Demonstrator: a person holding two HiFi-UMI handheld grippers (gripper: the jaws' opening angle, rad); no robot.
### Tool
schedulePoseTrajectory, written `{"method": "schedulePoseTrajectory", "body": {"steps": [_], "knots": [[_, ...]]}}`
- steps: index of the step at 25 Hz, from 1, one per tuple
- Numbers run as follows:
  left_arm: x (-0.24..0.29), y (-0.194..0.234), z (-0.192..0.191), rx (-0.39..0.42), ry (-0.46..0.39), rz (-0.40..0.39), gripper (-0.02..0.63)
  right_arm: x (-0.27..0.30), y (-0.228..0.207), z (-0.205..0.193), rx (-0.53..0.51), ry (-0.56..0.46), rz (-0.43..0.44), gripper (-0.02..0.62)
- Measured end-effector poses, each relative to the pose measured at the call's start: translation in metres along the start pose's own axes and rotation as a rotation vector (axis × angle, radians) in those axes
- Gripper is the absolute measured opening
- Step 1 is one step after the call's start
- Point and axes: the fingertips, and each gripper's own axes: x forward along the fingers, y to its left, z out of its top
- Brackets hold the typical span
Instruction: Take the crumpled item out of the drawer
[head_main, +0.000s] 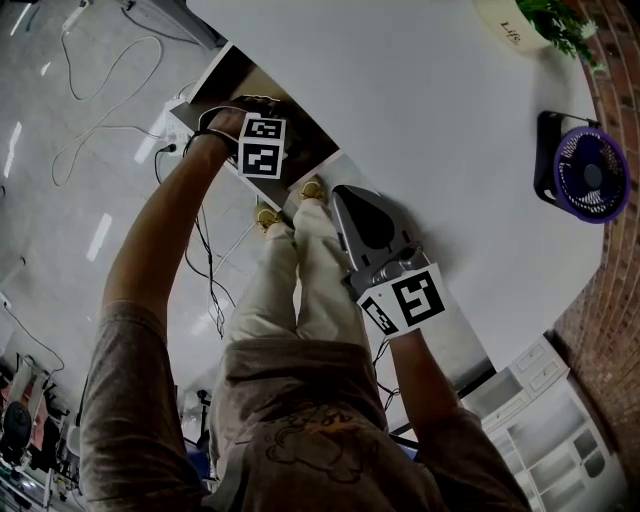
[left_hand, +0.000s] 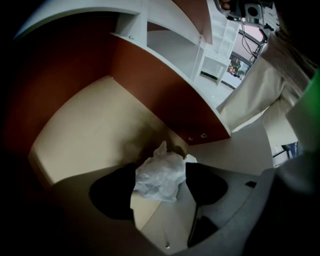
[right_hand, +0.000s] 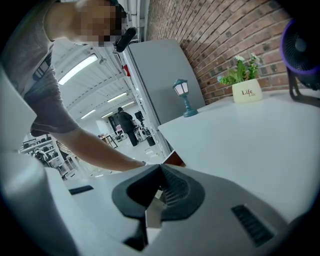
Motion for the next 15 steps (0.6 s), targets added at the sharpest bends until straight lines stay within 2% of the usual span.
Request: {"method": "schedulePoseTrajectory", "body": {"steps": [15], "knots": [[0.0096,-0.0005,-0.0015,0.023,0.016,-0.015,0.261,0.0028,0.0013,-0.0074,0.002,0.025,0.03,-0.003]]}}
